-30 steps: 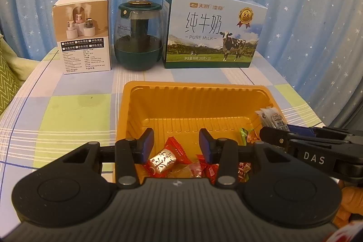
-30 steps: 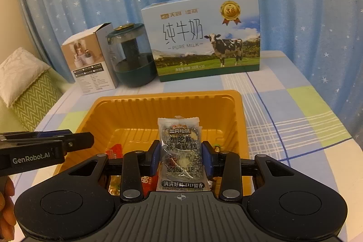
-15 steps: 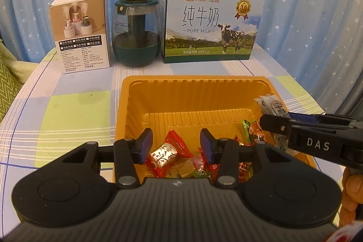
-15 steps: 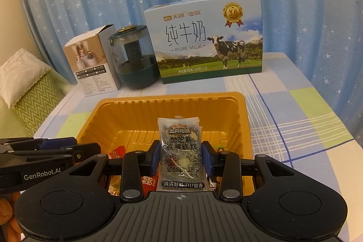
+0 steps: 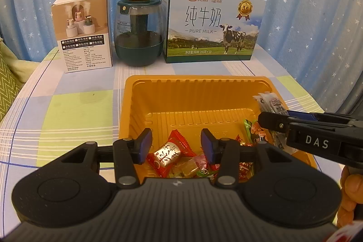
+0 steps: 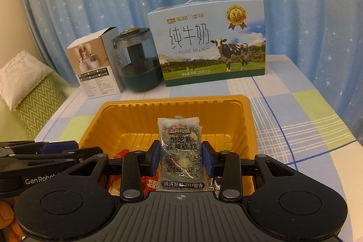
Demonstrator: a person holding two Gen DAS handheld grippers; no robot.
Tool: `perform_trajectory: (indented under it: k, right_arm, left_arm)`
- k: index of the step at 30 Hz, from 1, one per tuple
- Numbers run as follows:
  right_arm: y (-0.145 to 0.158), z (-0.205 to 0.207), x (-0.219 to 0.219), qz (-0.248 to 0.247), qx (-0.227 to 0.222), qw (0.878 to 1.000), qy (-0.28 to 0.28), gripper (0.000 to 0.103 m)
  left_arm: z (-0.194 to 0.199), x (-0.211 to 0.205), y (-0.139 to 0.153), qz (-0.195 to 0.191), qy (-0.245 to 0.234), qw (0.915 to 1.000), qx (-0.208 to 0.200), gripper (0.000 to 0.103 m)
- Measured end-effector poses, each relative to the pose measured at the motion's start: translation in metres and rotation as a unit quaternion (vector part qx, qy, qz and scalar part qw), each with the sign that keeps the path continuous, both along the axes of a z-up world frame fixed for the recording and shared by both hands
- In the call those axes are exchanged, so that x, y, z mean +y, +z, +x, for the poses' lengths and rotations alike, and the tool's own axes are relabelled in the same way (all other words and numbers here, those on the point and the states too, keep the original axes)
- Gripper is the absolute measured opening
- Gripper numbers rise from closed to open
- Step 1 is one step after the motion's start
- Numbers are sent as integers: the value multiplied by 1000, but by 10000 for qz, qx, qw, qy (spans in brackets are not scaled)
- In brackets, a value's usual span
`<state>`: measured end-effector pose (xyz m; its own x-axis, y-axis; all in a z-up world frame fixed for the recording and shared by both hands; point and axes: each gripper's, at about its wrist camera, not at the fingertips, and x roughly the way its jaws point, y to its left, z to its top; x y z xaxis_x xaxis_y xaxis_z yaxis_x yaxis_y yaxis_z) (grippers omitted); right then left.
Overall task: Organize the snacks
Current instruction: 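Open the left tool over the tray while the right tool releases the silver packet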
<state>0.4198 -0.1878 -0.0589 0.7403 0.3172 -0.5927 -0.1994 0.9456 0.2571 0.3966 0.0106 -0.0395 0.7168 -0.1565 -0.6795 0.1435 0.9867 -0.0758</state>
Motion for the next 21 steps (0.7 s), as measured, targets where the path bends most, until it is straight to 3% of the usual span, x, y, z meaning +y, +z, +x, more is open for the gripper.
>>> perform_trajectory:
  k: [6,10,21]
  right_arm:
    - [-1,0,-1,162,-47,9998,45,39]
    - [0,0,-7,188,-88,9997,-131,50]
    - [-1,1,-12,151,-37,9997,-195,51]
  left_arm:
    - [-1,3,0,18,17,10000,2,51]
    - [-1,5,0,34,27,10000,2,53]
    - [-1,2,-1,65,-3,10000,6,59]
